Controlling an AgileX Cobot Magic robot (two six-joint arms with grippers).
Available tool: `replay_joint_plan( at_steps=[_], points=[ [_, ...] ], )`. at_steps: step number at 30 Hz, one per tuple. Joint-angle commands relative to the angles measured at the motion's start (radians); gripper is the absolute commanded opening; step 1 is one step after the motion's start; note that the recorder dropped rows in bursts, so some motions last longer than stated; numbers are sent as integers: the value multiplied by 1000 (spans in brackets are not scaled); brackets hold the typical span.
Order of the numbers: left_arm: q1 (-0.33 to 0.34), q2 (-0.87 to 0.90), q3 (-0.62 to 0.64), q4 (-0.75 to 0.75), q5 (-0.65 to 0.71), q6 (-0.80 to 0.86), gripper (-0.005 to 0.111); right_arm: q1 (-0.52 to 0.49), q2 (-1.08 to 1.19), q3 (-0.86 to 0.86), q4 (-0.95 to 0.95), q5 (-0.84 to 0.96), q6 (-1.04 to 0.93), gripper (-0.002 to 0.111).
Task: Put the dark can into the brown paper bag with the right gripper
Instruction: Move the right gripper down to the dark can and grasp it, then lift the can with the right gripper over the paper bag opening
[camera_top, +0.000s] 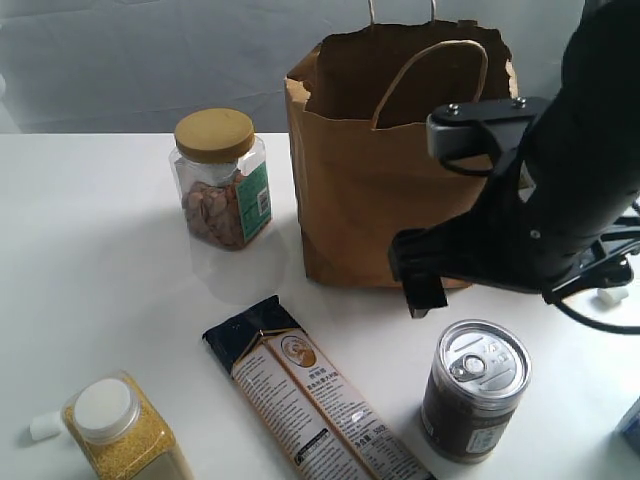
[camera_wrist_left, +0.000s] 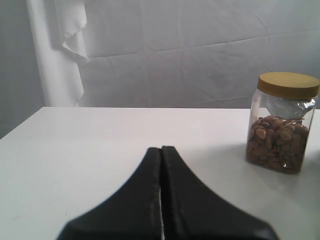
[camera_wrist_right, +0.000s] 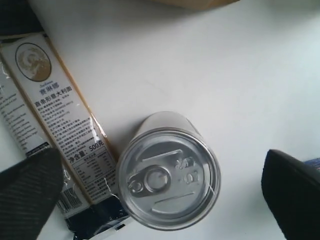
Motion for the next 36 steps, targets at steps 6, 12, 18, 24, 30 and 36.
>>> replay_joint_plan(
  at_steps=[6,12,18,24,30,36],
  points=[
    [-6,-3,4,3,-3,-4,0,2,8,231,49,-283,10,103],
    [-6,-3,4,3,-3,-4,0,2,54,310,42,-356,8,103],
    [-6,-3,4,3,-3,-4,0,2,101,310,37,-364,13,54],
    [-6,-3,4,3,-3,-4,0,2,99,310,37,-371,18,0],
    [-6,-3,4,3,-3,-4,0,32,4,310,35,-371,18,0],
    [-6,-3,4,3,-3,-4,0,37,-219,277,-26,-356,51,0]
  ],
)
